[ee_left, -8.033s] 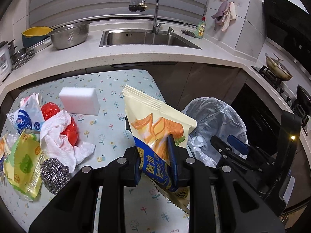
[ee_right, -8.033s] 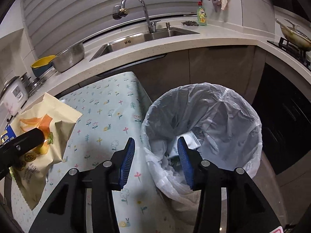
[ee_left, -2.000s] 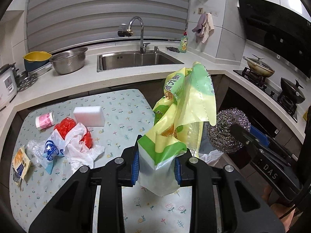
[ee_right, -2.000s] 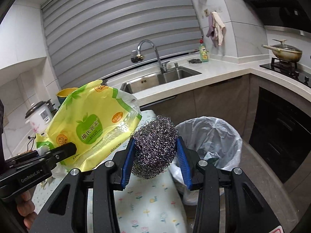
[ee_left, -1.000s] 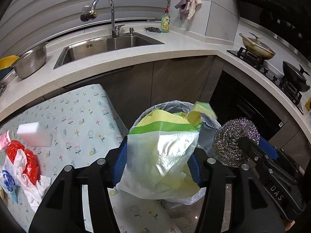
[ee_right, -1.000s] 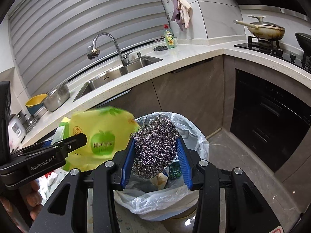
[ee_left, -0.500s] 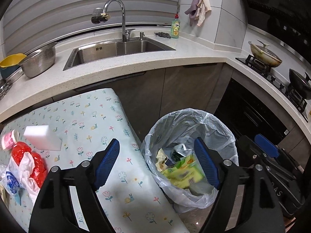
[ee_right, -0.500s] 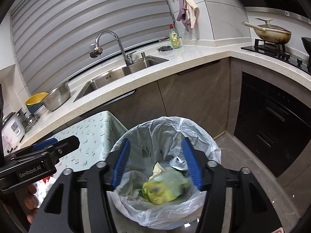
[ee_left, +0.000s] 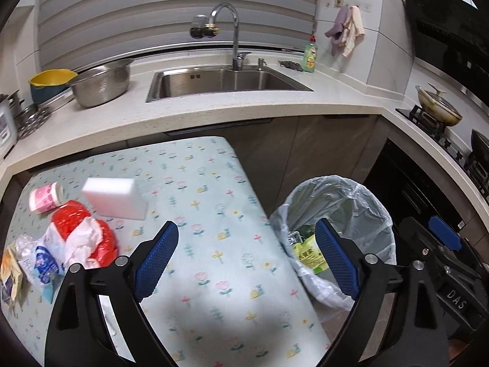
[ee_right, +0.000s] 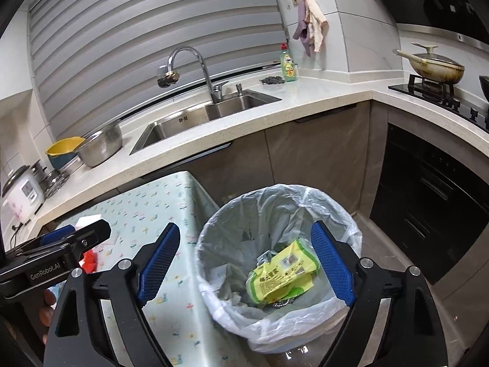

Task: Collect trash
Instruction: 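Return both tools to the table and reach the right tool to the white tissue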

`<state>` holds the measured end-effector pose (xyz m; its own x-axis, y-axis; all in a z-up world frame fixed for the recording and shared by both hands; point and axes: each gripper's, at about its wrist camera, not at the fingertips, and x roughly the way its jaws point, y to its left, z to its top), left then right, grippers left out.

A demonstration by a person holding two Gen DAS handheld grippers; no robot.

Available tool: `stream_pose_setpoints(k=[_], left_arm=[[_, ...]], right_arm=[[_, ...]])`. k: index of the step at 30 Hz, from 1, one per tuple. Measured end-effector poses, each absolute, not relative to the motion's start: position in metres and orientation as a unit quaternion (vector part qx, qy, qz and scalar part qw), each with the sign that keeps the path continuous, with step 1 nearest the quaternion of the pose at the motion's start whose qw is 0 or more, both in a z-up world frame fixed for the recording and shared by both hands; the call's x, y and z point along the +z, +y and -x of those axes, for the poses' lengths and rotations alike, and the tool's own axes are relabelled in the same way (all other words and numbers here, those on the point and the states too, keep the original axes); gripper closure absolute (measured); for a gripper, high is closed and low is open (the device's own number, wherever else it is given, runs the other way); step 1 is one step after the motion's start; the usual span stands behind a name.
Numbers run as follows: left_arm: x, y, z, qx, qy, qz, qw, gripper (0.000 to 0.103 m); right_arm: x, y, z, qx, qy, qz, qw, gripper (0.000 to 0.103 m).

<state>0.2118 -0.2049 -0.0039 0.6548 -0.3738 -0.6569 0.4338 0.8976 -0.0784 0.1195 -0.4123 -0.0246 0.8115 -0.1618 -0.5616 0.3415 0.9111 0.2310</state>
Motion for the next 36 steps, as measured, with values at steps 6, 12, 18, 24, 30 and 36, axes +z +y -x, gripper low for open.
stream_pose_setpoints(k=[6, 12, 18, 24, 30, 36], left_arm=[[0.001, -0.153, -0.207, -0.186, 0.348, -0.027, 0.919, 0.01], [-0.005, -0.097, -0.208, -0.145, 0.36, -0.015, 0.921, 0.01], [-0.014, -0.038, -0.207, -0.106, 0.368, -0.008, 0.924, 0.01], [-0.025, 0.018, -0.205, -0.069, 0.377, 0.007, 0.923, 0.01], [-0.039, 0.062, -0.205, -0.039, 0.389, 0.015, 0.92, 0.01], [-0.051, 0.09, -0.21, -0.023, 0.397, 0.021, 0.917, 0.01]], right_arm=[[-0.014, -0.369, -0.125, -0.111, 0.284, -0.142, 0.942, 0.017], [-0.009, -0.315, -0.132, -0.09, 0.288, -0.114, 0.946, 0.008], [-0.01, -0.264, -0.139, -0.069, 0.295, -0.096, 0.948, 0.007], [-0.016, -0.212, -0.15, -0.081, 0.3, -0.052, 0.949, 0.007], [-0.038, -0.177, -0.168, -0.052, 0.353, -0.055, 0.932, 0.007], [-0.055, -0.148, -0.18, -0.032, 0.357, -0.04, 0.933, 0.007]])
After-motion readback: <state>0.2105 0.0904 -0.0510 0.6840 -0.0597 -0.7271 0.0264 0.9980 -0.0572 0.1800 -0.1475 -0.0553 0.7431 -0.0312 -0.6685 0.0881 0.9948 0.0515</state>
